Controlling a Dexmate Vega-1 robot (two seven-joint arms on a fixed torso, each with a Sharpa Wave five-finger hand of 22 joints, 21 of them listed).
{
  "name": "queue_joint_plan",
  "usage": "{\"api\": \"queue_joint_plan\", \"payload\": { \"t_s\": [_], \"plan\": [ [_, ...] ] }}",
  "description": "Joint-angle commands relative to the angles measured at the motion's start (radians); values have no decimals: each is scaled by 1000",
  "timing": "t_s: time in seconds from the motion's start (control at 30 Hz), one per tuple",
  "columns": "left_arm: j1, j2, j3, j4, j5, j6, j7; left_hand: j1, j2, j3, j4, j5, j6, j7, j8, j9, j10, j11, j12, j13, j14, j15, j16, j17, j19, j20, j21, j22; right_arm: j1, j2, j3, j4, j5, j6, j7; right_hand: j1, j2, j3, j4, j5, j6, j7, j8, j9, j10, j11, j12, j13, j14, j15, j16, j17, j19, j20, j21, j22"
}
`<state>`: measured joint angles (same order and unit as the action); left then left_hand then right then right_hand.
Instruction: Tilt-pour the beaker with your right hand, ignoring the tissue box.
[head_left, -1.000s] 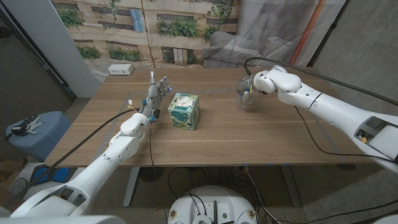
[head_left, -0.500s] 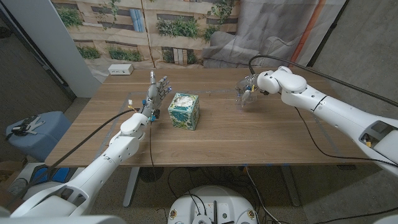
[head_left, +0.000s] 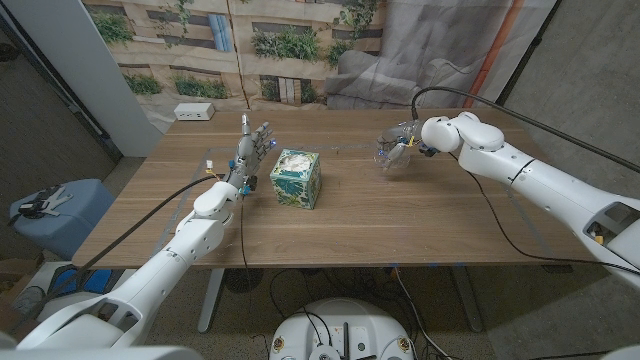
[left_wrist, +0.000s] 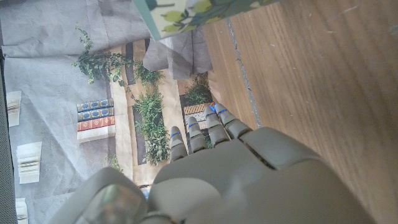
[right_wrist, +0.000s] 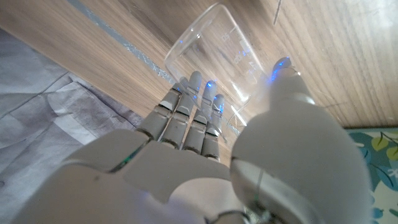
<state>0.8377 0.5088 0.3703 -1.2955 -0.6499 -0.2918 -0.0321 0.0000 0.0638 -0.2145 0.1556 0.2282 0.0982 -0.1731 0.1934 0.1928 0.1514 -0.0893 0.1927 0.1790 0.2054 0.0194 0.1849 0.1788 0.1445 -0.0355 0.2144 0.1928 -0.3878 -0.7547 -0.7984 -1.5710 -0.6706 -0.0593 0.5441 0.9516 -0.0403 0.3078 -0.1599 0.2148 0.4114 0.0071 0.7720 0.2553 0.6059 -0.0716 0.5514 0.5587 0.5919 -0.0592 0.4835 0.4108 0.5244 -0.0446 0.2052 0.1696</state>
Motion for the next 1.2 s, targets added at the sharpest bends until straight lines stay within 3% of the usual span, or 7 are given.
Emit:
{"api": "queue_joint_plan", "payload": {
  "t_s": [0.03,0.3,0.87,1.2],
  "plan": [
    [0,0,0,1,0,0,0,2,26,-7,1,4,-1,-6,7,3,11,0,6,3,7,1,5,5,7,-9,7,3,-39,-4,43,38,174,38,-103,-55,143,5,3,2,57,-63,6,0,73,-78,-3,5,3,-145,2,6,11,-51,8,6],
    [1,0,0,-1,0,0,0,2,26,-7,1,4,1,-5,7,3,10,2,6,3,8,1,5,5,7,-9,7,3,-60,-4,60,75,271,101,-168,-67,130,-7,6,-5,27,-59,-4,-3,37,-70,-24,1,-28,-137,-10,12,10,-51,8,8],
    [1,1,-1,-2,0,1,0,1,26,-8,1,4,0,-6,7,3,10,1,6,3,6,-1,4,5,6,-9,7,3,-128,18,108,109,426,150,-314,-69,115,-20,2,-13,38,-59,2,-7,37,-65,-31,-4,-43,-142,-10,24,10,-48,8,9],
    [1,1,0,-1,0,1,0,1,26,-8,2,4,-1,-6,7,4,9,1,6,3,6,0,5,5,7,-10,7,3,-174,44,138,112,519,115,-382,-67,113,-21,1,-16,39,-60,5,-10,38,-66,-34,-5,-41,-142,-11,26,7,-46,7,10]
  ]
}}
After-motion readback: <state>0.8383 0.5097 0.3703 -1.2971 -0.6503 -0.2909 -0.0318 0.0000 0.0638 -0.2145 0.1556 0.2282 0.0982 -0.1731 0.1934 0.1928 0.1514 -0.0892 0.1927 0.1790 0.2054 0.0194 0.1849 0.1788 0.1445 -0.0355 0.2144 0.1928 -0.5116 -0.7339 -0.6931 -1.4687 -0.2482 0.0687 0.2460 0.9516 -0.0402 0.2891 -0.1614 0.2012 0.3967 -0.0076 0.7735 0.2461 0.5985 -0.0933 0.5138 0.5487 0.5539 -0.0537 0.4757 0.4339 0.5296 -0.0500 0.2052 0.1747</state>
